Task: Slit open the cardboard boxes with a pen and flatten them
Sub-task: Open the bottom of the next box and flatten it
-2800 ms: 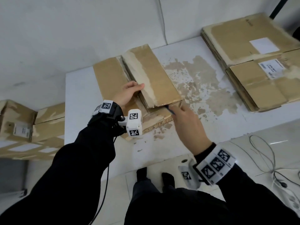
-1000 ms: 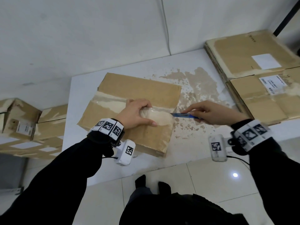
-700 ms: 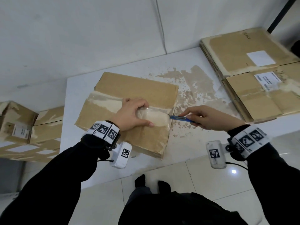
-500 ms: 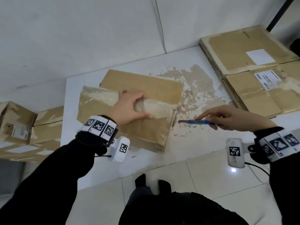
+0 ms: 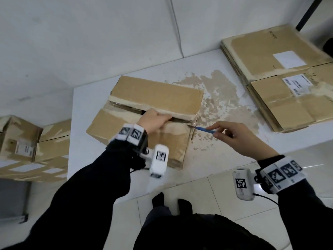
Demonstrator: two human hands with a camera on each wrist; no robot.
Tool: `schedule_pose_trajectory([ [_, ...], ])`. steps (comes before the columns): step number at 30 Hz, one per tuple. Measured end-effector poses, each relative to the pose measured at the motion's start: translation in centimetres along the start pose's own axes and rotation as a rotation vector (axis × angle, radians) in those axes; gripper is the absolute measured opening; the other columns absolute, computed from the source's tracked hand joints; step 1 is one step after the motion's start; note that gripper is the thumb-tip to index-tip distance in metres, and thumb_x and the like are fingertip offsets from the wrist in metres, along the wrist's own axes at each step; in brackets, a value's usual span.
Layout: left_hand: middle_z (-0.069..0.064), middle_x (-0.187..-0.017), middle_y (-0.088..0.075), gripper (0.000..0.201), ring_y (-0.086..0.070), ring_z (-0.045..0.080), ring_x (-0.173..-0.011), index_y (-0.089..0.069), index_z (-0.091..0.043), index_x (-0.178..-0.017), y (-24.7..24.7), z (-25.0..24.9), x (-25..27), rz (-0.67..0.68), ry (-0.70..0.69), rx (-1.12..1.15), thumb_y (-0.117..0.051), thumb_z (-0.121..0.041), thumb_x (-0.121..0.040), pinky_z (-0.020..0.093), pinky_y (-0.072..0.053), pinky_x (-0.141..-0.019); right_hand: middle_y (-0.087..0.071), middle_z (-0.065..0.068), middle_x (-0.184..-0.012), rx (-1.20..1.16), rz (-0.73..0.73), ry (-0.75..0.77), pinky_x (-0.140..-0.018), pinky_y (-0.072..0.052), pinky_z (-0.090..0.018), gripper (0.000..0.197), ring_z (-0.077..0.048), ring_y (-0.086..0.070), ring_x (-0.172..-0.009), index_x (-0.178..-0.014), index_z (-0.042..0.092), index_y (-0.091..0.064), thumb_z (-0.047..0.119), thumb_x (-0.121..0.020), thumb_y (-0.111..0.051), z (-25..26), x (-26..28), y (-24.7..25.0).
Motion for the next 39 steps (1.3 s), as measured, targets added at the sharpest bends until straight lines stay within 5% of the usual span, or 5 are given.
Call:
schedule_pose_trajectory([
  [7,-0.003,-0.061,-0.065,0.014,-0.049,0.0,-0.033,-0.063,-0.009,-0.092,-0.1,1.0,-0.5,-0.062,0.228,0.726,-0.065,-0.023,-0.089,0.012,-0.036,-0.034,-0.059,0.008,-0.08,0.109,-0.012,0.095,-0.055,-0.036,-0.015,0.022,-0.004,-0.047,-0.06,-0.102,0.038,-0.061,0.019,-0.092,-0.058,0.9,-0.4,-0.3],
  [18,0.0,-0.057,-0.051,0.029,-0.043,0.01,-0.053,-0.061,-0.012,-0.064,-0.5,0.9,-0.5,-0.304,-0.017,0.663,-0.062,-0.019,-0.092,0.019,-0.038,-0.06,-0.053,0.0,-0.075,0.614,-0.372,0.125,-0.036,-0.028,-0.022,0.016,-0.019,-0.045,-0.047,-0.102,0.017,-0.068,0.014,-0.087,-0.064,3.1,-0.5,0.7],
  [24,0.0,-0.065,-0.059,0.028,-0.052,0.011,-0.061,-0.062,-0.013,-0.067,0.1,0.1,0.1,-0.323,-0.058,0.666,-0.06,-0.02,-0.093,0.017,-0.047,-0.067,-0.06,-0.011,-0.098,0.244,-0.572,-0.28,-0.064,-0.045,-0.03,0.02,-0.025,-0.055,-0.078,-0.113,0.007,-0.052,0.007,-0.093,-0.052,-7.1,2.8,5.5],
  [33,-0.004,-0.114,-0.064,0.034,-0.053,0.018,-0.115,-0.061,-0.026,-0.114,1.8,-1.8,1.9,-0.127,-0.204,-0.594,-0.034,-0.041,-0.099,0.047,-0.011,-0.116,-0.05,-0.027,-0.116,0.303,-0.336,-0.409,-0.085,-0.04,-0.046,0.033,-0.043,-0.047,-0.103,-0.119,-0.003,-0.055,-0.003,-0.086,-0.054,-15.5,0.5,-2.9],
  [39,-0.008,-0.066,-0.05,0.027,-0.05,0.019,-0.07,-0.053,-0.019,-0.075,6.9,-6.5,5.8,-0.234,-0.416,-0.619,-0.044,-0.028,-0.098,0.03,-0.037,-0.072,-0.057,-0.008,-0.112,0.078,-0.514,0.17,-0.093,-0.037,-0.028,0.032,-0.022,-0.048,-0.111,-0.108,0.004,-0.063,0.027,-0.095,-0.045,-1.8,0.1,-1.1],
])
Point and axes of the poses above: each hand's wrist, its own x-axis away from the middle knuckle, its own y-axis out of the back of the hand, z = x × y, the point moved 9 cm from there along -x, towards the middle knuckle
